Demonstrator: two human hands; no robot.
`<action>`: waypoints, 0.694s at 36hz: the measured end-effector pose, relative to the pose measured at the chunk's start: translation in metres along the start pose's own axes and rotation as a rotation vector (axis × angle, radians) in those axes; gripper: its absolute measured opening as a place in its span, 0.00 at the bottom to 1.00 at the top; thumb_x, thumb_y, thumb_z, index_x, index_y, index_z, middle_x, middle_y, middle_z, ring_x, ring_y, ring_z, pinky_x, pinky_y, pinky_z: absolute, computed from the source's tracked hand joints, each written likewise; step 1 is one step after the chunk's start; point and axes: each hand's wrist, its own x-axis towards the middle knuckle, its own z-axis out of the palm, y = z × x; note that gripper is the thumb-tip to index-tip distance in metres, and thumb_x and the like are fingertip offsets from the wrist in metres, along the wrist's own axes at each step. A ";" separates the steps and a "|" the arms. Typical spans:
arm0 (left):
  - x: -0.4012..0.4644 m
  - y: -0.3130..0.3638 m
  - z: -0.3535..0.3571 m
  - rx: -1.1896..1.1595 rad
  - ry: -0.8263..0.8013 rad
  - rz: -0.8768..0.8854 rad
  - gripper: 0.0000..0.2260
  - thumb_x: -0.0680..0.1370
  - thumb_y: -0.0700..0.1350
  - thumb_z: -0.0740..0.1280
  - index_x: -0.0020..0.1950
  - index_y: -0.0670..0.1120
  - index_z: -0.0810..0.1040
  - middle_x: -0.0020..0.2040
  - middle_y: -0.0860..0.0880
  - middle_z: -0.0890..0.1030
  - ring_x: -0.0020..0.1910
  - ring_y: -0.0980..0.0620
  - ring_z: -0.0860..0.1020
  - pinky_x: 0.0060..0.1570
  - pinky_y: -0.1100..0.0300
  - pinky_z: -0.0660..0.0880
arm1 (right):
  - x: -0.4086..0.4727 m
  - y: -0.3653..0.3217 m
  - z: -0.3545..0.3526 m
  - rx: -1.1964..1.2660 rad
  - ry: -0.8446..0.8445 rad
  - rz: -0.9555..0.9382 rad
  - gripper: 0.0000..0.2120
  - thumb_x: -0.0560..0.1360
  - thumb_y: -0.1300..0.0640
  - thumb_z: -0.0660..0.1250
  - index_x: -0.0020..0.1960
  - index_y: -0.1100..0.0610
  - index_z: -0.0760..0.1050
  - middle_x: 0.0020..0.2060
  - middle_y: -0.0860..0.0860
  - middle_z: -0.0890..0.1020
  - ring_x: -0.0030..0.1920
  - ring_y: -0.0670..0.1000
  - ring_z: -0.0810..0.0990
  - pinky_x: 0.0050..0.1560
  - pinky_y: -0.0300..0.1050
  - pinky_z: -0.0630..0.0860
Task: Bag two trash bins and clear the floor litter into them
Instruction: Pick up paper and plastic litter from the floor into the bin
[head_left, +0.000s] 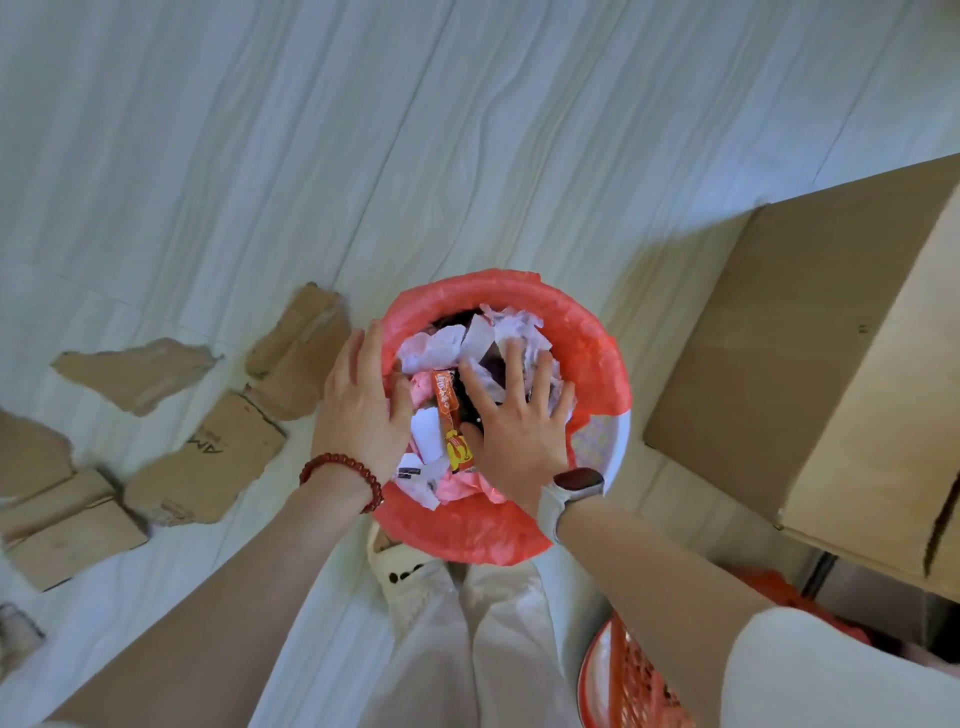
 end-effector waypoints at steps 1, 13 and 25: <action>0.001 0.001 -0.002 0.012 0.004 0.005 0.25 0.78 0.40 0.60 0.74 0.43 0.57 0.73 0.40 0.60 0.72 0.42 0.59 0.68 0.48 0.60 | -0.008 0.004 -0.007 0.018 0.035 -0.026 0.29 0.68 0.40 0.64 0.68 0.42 0.66 0.70 0.59 0.67 0.67 0.68 0.67 0.58 0.70 0.67; 0.018 0.008 -0.009 0.225 0.019 0.037 0.23 0.79 0.41 0.58 0.74 0.49 0.59 0.63 0.37 0.68 0.61 0.39 0.68 0.52 0.45 0.69 | -0.055 0.081 -0.030 0.790 0.058 0.387 0.28 0.78 0.61 0.57 0.75 0.49 0.51 0.64 0.62 0.65 0.60 0.58 0.69 0.58 0.46 0.66; -0.052 -0.028 -0.050 0.099 0.117 -0.089 0.19 0.78 0.44 0.59 0.69 0.46 0.65 0.51 0.34 0.75 0.42 0.34 0.76 0.39 0.44 0.74 | -0.067 0.038 -0.076 0.638 -0.007 0.396 0.27 0.79 0.59 0.52 0.75 0.47 0.50 0.60 0.59 0.67 0.39 0.56 0.70 0.40 0.45 0.68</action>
